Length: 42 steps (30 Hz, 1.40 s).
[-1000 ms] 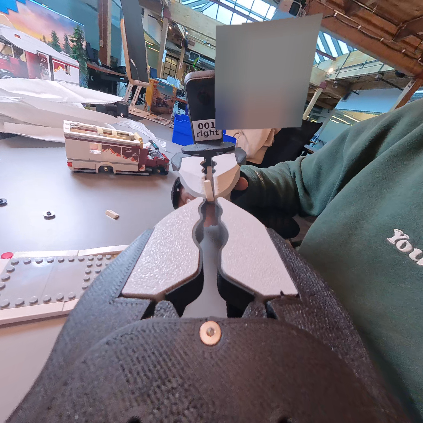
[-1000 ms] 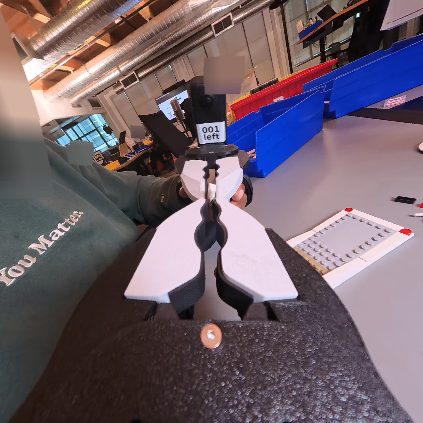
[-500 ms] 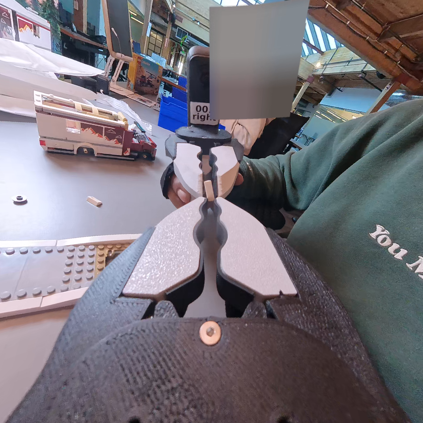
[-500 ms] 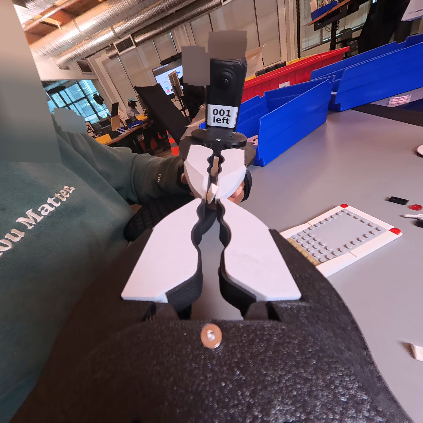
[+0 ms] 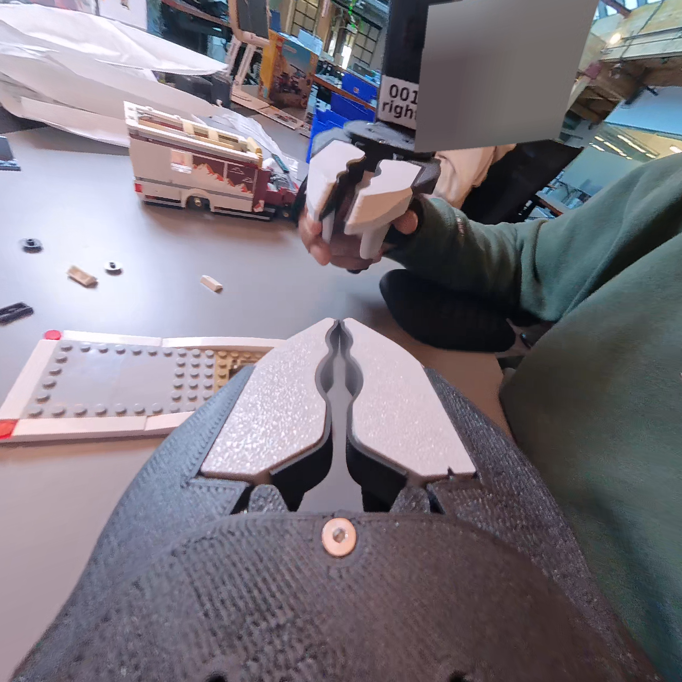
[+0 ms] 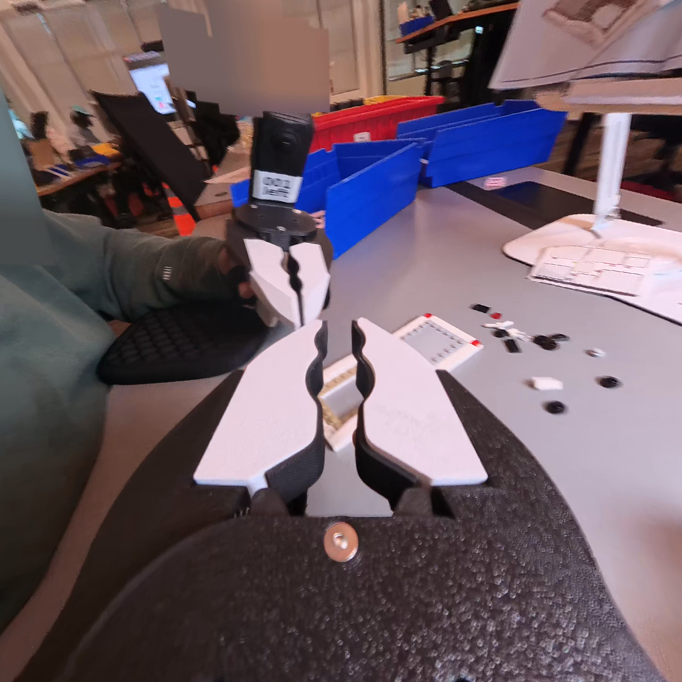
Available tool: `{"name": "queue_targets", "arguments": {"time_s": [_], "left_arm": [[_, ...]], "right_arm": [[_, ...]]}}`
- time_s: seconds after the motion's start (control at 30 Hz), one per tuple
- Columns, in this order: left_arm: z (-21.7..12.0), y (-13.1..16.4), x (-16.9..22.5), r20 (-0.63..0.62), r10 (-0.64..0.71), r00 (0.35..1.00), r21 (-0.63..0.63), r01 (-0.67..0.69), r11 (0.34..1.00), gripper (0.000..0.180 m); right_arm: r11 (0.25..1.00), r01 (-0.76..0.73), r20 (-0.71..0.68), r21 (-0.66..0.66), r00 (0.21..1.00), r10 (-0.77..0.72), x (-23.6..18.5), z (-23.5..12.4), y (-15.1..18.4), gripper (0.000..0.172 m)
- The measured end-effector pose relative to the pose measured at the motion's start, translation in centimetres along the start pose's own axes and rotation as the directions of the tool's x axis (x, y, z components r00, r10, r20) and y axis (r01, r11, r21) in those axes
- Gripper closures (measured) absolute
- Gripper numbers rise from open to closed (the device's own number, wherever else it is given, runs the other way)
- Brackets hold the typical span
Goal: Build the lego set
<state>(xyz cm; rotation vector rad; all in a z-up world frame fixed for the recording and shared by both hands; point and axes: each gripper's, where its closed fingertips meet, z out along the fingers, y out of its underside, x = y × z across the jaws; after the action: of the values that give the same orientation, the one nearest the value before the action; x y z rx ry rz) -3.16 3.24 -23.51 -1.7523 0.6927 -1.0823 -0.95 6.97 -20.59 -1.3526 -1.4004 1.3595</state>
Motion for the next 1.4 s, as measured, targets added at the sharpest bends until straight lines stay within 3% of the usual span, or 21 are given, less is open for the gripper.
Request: {"name": "queue_targets", "arguments": {"time_s": [0.1,0.17,0.27,0.37,0.47,0.6,0.7,0.83,0.97,1.1,1.17,1.33,1.4], "left_arm": [[-0.3,-0.1,-1.4,0.079,0.026,0.997,0.013,-0.027,1.0,0.18],[-0.7,-0.3,-2.2,0.13,0.039,0.991,0.025,-0.042,0.999,0.18],[-1.2,-0.6,-3.2,0.196,0.06,0.979,0.037,-0.069,0.997,0.176],[-1.6,-0.6,-3.9,0.242,0.089,0.966,0.033,-0.1,0.994,0.176],[-1.9,-0.4,-4.4,0.264,0.105,0.959,0.02,-0.115,0.993,0.176],[-2.0,-0.3,-4.6,0.27,0.111,0.957,0.015,-0.119,0.993,0.176],[-2.0,-0.2,-4.6,0.269,0.115,0.956,0.01,-0.123,0.992,0.176],[-2.2,-0.1,-4.7,0.273,0.119,0.955,0.006,-0.125,0.992,0.177],[-2.0,0.1,-4.5,0.274,0.144,0.951,-0.011,-0.147,0.989,0.177],[-1.6,0.5,-4.3,0.271,0.169,0.948,-0.039,-0.164,0.986,0.177],[-1.5,0.6,-4.3,0.268,0.174,0.948,-0.045,-0.169,0.985,0.177],[-1.4,0.6,-4.2,0.278,0.197,0.94,-0.054,-0.19,0.98,0.178],[-1.4,0.6,-4.1,0.277,0.207,0.938,-0.057,-0.199,0.978,0.179]], "right_arm": [[0.987,0.041,-0.197,-0.154,0.978,-0.072,4.2,-0.9,0.7,0.161],[0.953,0.041,-0.253,-0.301,0.96,-0.121,6.4,-1.0,1.6,0.16],[0.845,0.065,-0.242,-0.531,0.944,-0.224,9.4,-0.1,3.4,0.154],[0.706,0.091,-0.147,-0.703,0.952,-0.27,11.4,1.6,5.7,0.149],[0.619,0.081,-0.115,-0.781,0.956,-0.271,13.8,3.1,6.9,0.147],[0.571,-0.059,-0.152,-0.819,0.981,-0.117,15.4,4.2,7.6,0.141],[0.538,-0.104,-0.179,-0.836,0.98,-0.088,16.3,4.3,8.2,0.146],[0.571,-0.07,-0.122,-0.818,0.991,-0.053,14.6,4.3,7.8,0.153],[0.645,0.094,0.11,-0.758,0.994,-0.016,7.7,2.7,6.5,0.156],[0.504,0.223,0.246,-0.834,0.969,-0.022,1.1,-1.9,9.2,0.156],[0.479,0.254,0.261,-0.84,0.964,-0.053,-0.8,-2.9,9.8,0.153],[0.612,0.233,0.207,-0.756,0.972,-0.114,-2.6,-2.9,7.8,0.144],[0.628,0.213,0.19,-0.748,0.976,-0.104,-2.8,-3.7,7.7,0.144]]}}
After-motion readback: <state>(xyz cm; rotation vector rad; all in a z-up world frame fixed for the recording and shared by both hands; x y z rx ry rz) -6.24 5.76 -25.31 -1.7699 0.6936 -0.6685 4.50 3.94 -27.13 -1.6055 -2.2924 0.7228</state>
